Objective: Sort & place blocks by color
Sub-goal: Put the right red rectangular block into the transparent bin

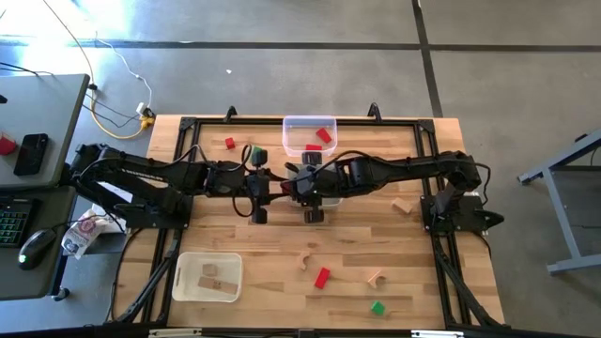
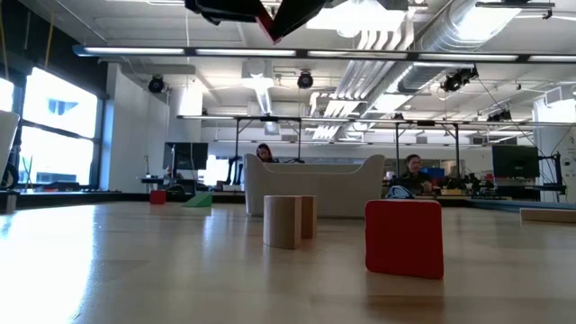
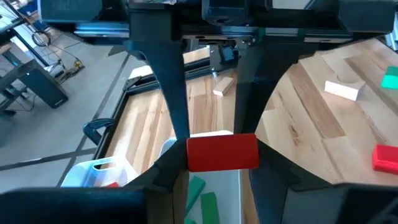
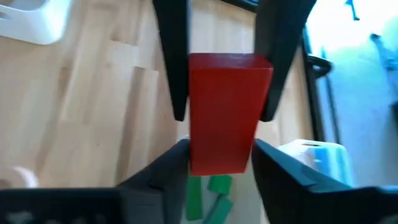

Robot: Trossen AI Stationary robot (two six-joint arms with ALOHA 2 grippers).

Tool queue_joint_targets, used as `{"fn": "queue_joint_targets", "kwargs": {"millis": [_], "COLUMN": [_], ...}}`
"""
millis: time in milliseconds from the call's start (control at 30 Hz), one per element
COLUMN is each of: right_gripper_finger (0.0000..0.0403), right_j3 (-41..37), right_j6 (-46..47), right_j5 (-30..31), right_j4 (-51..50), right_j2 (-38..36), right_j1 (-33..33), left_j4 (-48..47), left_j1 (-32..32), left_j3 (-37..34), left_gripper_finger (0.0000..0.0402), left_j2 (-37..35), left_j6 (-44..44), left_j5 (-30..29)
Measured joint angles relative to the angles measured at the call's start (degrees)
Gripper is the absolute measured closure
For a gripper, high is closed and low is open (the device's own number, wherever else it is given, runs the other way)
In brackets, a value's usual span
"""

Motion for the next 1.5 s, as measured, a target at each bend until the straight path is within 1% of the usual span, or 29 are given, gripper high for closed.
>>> {"fn": "queue_joint_targets", "kwargs": {"millis": [67, 133, 233, 467, 600, 733, 833, 933, 1267, 1500], "right_gripper_finger": [0.0224, 0.0202, 0.0185, 0.018, 0.018, 0.0179, 0.0179, 0.0179, 0.0179, 0.0179], "right_j3": [0.0, 0.0, 0.0, 0.0, 0.0, 0.0, 0.0, 0.0, 0.0, 0.0], "right_j6": [0.0, 0.0, 0.0, 3.6, 6.1, 8.2, 9.3, 10.5, 10.7, 10.7], "right_j5": [2.1, 4.2, 6.5, 10.5, 10.7, 10.5, 10.4, 10.4, 10.2, 10.2], "right_j4": [-0.1, -0.7, -2.1, -6.4, -7.6, -8.1, -8.5, -8.7, -8.7, -8.4], "right_j2": [0.0, 0.0, 0.0, 0.0, 0.0, 0.0, 0.0, 0.0, 0.0, 0.0], "right_j1": [0.0, 0.0, 0.0, 0.0, 0.0, 0.0, 0.0, 0.0, 0.0, 0.0], "left_j4": [-0.6, -1.5, -2.7, -4.4, -4.3, -4.1, -2.6, -0.2, 8.5, 11.0], "left_j1": [0.7, 1.7, 3.4, 9.3, 13.6, 18.5, 21.9, 24.3, 30.7, 33.8], "left_j3": [0.0, 0.0, 0.0, 0.0, 0.0, 0.0, 0.0, 0.0, 0.0, 0.0], "left_gripper_finger": [0.0296, 0.0296, 0.0295, 0.0296, 0.0294, 0.0295, 0.0295, 0.0293, 0.0292, 0.0292], "left_j2": [0.0, 0.0, 0.0, 0.0, 0.2, 1.9, 4.3, 7.2, 15.5, 20.0], "left_j6": [0.4, 0.4, 0.4, 0.7, 1.3, 1.3, 2.2, 2.3, 2.3, 2.2], "left_j5": [0.1, 0.0, 0.0, -0.1, -0.1, 0.5, 4.0, 5.7, 5.8, 5.9]}}
